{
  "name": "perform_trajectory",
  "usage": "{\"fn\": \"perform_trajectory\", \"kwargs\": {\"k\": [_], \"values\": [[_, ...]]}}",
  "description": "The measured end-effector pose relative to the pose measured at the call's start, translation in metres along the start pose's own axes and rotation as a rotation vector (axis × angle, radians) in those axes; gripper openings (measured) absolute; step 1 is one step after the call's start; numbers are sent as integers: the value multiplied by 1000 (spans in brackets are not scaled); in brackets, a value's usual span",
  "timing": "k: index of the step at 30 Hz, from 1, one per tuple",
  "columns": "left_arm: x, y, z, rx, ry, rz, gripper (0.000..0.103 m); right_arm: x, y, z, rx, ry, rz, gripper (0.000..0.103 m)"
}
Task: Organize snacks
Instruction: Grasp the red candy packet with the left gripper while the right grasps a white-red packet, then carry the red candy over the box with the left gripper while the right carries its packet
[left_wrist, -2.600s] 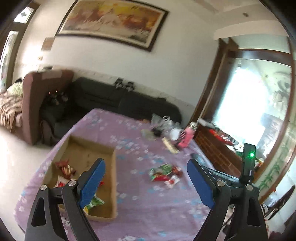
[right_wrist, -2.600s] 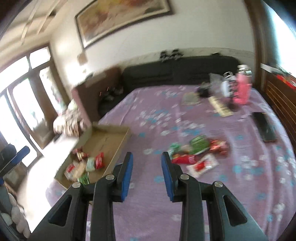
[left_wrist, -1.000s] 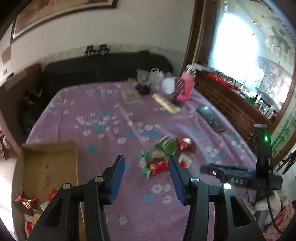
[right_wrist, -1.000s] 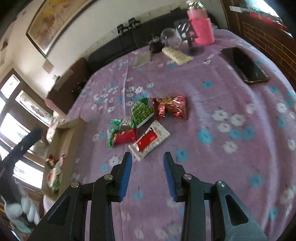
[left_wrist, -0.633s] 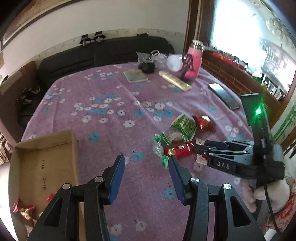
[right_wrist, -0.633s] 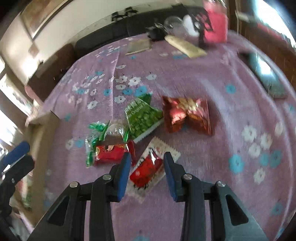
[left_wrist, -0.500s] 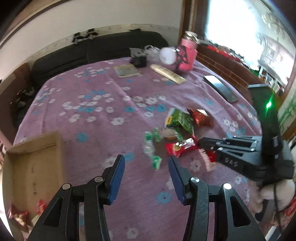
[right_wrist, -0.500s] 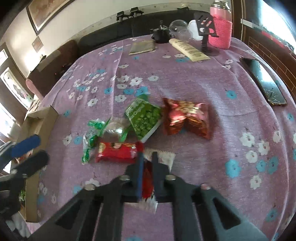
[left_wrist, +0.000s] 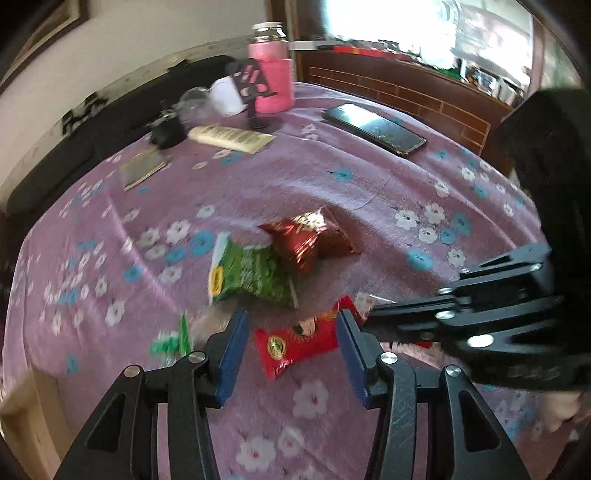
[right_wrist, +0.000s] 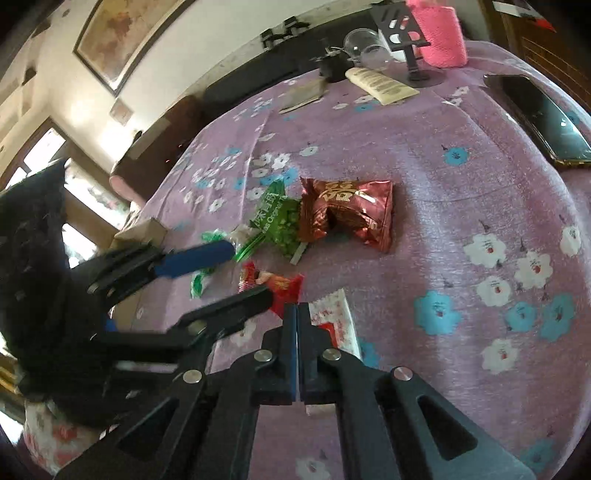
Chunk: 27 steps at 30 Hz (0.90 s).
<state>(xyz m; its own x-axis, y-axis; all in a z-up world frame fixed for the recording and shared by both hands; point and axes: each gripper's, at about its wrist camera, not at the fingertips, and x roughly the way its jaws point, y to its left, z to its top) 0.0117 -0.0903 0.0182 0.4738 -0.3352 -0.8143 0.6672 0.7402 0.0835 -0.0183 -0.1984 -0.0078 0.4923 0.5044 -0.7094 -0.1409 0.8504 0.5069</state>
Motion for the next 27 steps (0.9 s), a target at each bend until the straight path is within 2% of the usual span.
{"fn": "perform_trajectory", "kwargs": {"k": [5, 6, 7, 8, 11, 14, 17, 20, 23, 24, 25, 27], "values": [[15, -15, 3, 81, 60, -72, 51, -9, -9, 5, 16, -38, -28, 1], [15, -19, 2, 87, 64, -99, 47, -8, -12, 5, 23, -38, -38, 1], [14, -22, 1, 86, 72, -132, 36, -8, -15, 5, 34, -40, -53, 1], [12, -23, 0, 78, 83, -148, 35, -8, -17, 6, 41, -42, -62, 1], [4, -27, -8, 76, 90, -149, 35, -10, -23, 9, 61, -47, -74, 4], [-5, -30, -21, 76, 86, -118, 35, -11, -26, 10, 68, -46, -68, 18], [-12, -28, -33, 56, 72, -93, 35, -8, -25, 10, 57, -31, -66, 18], [-13, -26, -40, 36, 65, -60, 40, -3, -21, 8, 32, -7, -72, 18], [-17, -27, -47, -13, 55, -32, 40, -3, -14, 3, -1, 6, -106, 18], [-19, -26, -51, -31, 53, -27, 36, -4, -11, 1, -13, 14, -104, 18], [-21, -25, -54, -47, 51, -32, 26, -5, -6, -1, -32, 22, -98, 18], [-25, -22, -62, -84, 49, -31, 23, -7, 4, -10, -94, 47, -121, 23]]}}
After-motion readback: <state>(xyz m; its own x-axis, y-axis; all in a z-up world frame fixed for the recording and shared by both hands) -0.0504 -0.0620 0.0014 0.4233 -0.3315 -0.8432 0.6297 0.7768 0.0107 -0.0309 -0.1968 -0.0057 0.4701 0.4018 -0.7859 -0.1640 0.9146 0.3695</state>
